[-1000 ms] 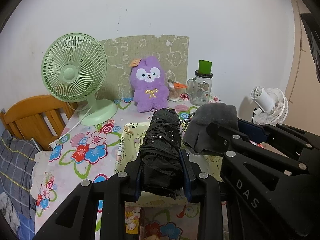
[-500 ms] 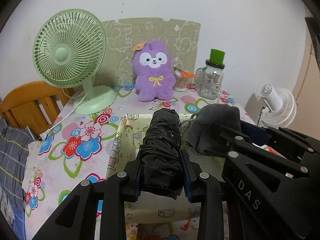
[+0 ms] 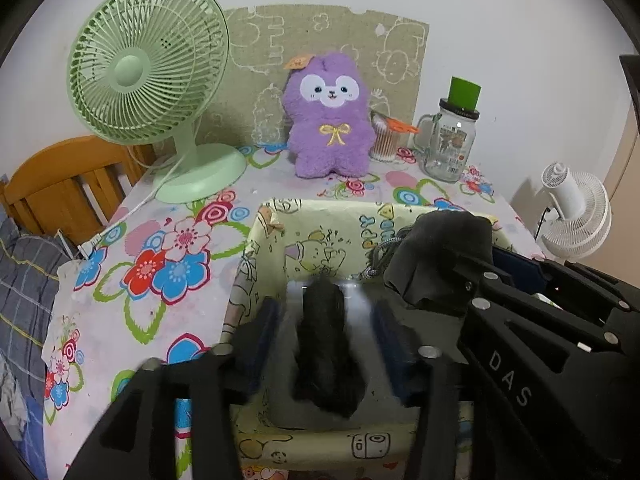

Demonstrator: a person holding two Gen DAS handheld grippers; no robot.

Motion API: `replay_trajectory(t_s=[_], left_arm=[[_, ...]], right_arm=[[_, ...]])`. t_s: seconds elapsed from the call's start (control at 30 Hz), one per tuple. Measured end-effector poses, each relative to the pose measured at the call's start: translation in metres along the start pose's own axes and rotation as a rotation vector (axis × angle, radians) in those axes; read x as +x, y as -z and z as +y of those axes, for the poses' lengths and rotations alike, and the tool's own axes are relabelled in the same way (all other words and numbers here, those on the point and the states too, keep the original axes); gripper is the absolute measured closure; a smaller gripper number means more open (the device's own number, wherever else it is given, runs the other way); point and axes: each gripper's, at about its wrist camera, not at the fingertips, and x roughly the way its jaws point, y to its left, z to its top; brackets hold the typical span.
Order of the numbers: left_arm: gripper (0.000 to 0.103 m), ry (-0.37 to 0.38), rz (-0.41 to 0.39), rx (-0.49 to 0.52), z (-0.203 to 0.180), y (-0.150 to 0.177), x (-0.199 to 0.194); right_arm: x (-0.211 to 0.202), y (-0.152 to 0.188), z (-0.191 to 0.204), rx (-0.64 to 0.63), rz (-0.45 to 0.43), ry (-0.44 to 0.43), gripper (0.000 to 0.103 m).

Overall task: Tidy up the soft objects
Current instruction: 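Lower both items into the box and open both grippers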

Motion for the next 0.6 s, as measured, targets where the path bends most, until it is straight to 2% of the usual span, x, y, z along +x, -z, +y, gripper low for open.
replay_trajectory(t_s=[0.2,0.37,0.4,0.5,0.53,0.6], left_arm=[[0.037,0.014,0.016,0.026,-0.005,0.002,0.000],[0.034,0.016,0.022,0.031,-0.005,0.002,-0.003],[0.032,0.015,0.020,0.033,-0.005,0.003,-0.005],[0.026,-0.005,0.004,0.039,-0.005,0.004,-0.010],[0.025,-0.005,0.000,0.038,-0.005,0.004,-0.012],[0.025,-0.004,-0.002,0.035,-0.004,0.005,-0.016]], right_arm=[[0.008,0.002,-0.004,0.019,0.019,0.009,0.075],[0.008,0.003,-0.005,0.026,0.030,0.021,0.070],[0.008,0.004,-0.005,0.027,0.032,0.020,0.066],[0.003,0.005,-0.004,0.028,0.023,-0.006,0.040],[0.000,0.005,-0.004,0.032,0.016,-0.013,0.036],[-0.007,0.006,-0.004,0.036,-0.008,-0.020,0.035]])
